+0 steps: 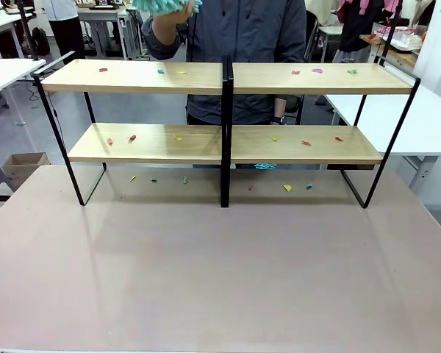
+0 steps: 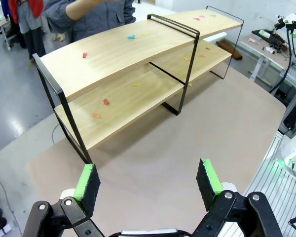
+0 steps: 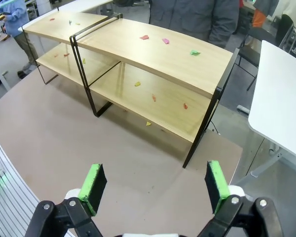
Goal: Clean the shelves.
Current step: Pick up the Duster when the human hands it over.
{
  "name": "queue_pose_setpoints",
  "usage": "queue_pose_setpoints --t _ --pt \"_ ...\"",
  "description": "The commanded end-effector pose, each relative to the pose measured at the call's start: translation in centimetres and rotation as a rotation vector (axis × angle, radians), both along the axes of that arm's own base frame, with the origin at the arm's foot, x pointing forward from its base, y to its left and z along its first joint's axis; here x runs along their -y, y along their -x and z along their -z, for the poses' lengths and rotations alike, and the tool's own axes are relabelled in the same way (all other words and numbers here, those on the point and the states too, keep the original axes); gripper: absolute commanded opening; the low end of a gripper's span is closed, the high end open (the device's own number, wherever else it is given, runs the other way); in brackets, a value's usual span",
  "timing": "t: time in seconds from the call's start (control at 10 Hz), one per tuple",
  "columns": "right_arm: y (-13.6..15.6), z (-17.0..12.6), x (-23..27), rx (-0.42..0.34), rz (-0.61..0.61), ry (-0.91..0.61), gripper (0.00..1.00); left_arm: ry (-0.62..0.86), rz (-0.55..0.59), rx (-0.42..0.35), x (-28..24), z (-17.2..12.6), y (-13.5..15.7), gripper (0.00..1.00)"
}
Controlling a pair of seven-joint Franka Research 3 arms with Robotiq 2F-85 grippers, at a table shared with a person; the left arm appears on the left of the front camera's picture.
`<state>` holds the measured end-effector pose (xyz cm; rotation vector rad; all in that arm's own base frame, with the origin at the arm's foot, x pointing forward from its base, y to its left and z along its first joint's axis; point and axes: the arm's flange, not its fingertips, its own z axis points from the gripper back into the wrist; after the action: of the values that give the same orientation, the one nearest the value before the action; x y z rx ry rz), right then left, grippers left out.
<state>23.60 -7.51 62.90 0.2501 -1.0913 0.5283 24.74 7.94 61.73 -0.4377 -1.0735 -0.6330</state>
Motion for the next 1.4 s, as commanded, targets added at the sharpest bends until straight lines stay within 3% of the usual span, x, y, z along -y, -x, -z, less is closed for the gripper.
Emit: queue_pose_setpoints --t 0.0,0.8,0.9,1.0,1.1,1.2,1.3 --pt "0.0 0.0 0.0 0.002 0.002 0.0 1.0 0.003 0.011 0.004 0.2 -0.1 0.0 1.0" --pt "0.0 0.0 0.0 0.002 0.002 0.0 1.0 0.0 0.0 0.0 0.0 0.0 0.0 1.0" --pt "0.0 0.0 0.0 0.002 0.002 0.0 1.0 0.067 0.075 -0.099 1.6 -1.6 -1.1 1.0" --pt "0.0 0.0 0.0 0.002 0.002 0.0 1.0 0.129 0.073 -0.381 3.4 -3.6 -3.3 1.0" --pt "0.0 0.0 0.0 0.002 0.002 0.0 1.0 0.296 0.092 -0.485 5.6 -5.9 -6.4 1.0" --pt "0.0 0.0 0.0 0.002 0.002 0.0 1.0 0.362 -0.016 -0.673 7.9 -7.5 -10.0 1.0" --pt "0.0 0.0 0.0 0.002 0.002 0.0 1.0 0.392 0.049 -0.809 10.2 -7.8 -13.0 1.0"
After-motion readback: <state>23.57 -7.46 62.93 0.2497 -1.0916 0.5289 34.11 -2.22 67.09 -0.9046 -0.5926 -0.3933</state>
